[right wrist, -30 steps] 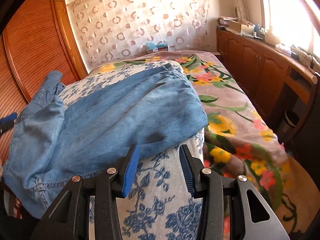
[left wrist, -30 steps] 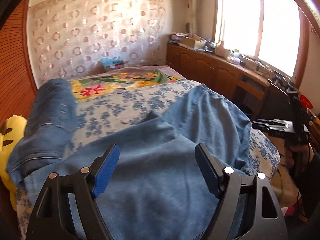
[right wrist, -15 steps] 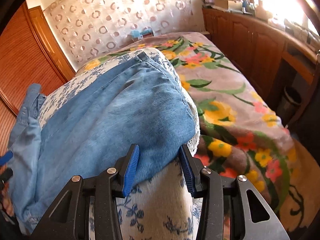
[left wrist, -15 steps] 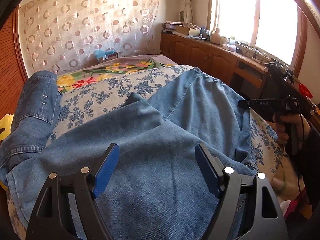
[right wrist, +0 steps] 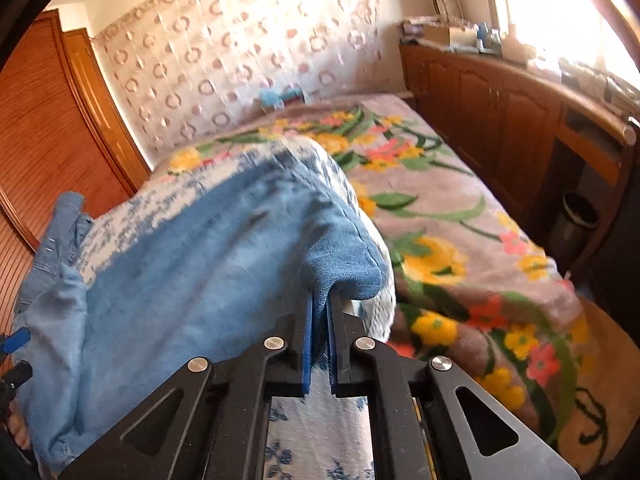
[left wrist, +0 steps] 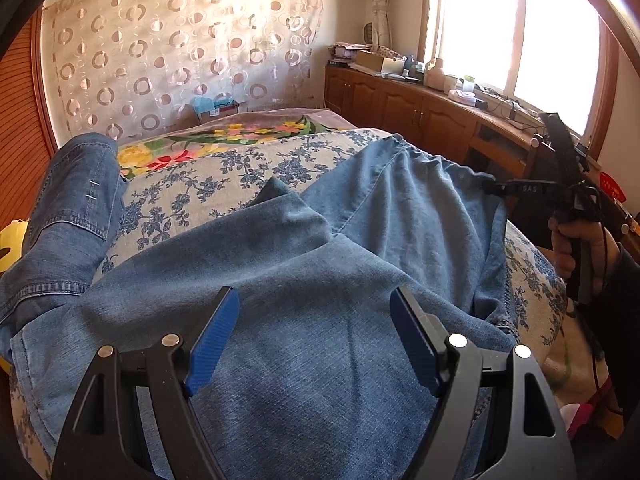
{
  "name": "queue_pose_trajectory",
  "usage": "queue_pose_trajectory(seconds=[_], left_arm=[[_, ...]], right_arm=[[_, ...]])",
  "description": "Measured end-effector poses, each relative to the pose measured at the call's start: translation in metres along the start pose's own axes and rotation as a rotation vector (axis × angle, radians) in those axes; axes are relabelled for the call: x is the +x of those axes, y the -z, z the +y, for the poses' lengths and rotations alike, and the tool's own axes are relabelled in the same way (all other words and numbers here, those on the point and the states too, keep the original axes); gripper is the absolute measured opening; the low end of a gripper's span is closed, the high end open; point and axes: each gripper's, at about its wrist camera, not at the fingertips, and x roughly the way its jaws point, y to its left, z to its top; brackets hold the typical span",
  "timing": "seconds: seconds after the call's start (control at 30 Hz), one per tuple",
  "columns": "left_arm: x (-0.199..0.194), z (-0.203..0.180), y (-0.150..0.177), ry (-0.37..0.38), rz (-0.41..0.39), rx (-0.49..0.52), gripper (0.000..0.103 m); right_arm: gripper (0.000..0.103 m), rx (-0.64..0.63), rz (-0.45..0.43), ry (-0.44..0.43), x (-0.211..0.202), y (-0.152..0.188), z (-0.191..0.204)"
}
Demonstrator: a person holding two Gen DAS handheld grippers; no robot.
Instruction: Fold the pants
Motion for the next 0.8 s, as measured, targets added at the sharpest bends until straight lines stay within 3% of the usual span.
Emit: queue_pose_trajectory(seconds=[0.2,0.43,0.67,0.8], left_arm=[[-0.018,0.009,0.001,-0.022,-0.024,-0.020,0.079],[-0.049,0.026,0.002,-0.059,-0.068,-0.046,0.079],[-0.075,0.049,0.008,-0.099,-0.097,-0.088,0.079],[-0.079,0.056,0.009,-0.115,-0.096,-0.090,0.079]], right_arm=[[0.004,-0.044,-0.106,-0.086,-0.037,-0.011,0.021],[0.004,-0.170,-0.164,-0.209,-0.077,-0.018,0.085],[0.005,-0.356,-0.135,-0.409,-0.101,0.000,0.177],[0.010,-0.396,-0.054,-0.463,-0.097,0.010,0.202]])
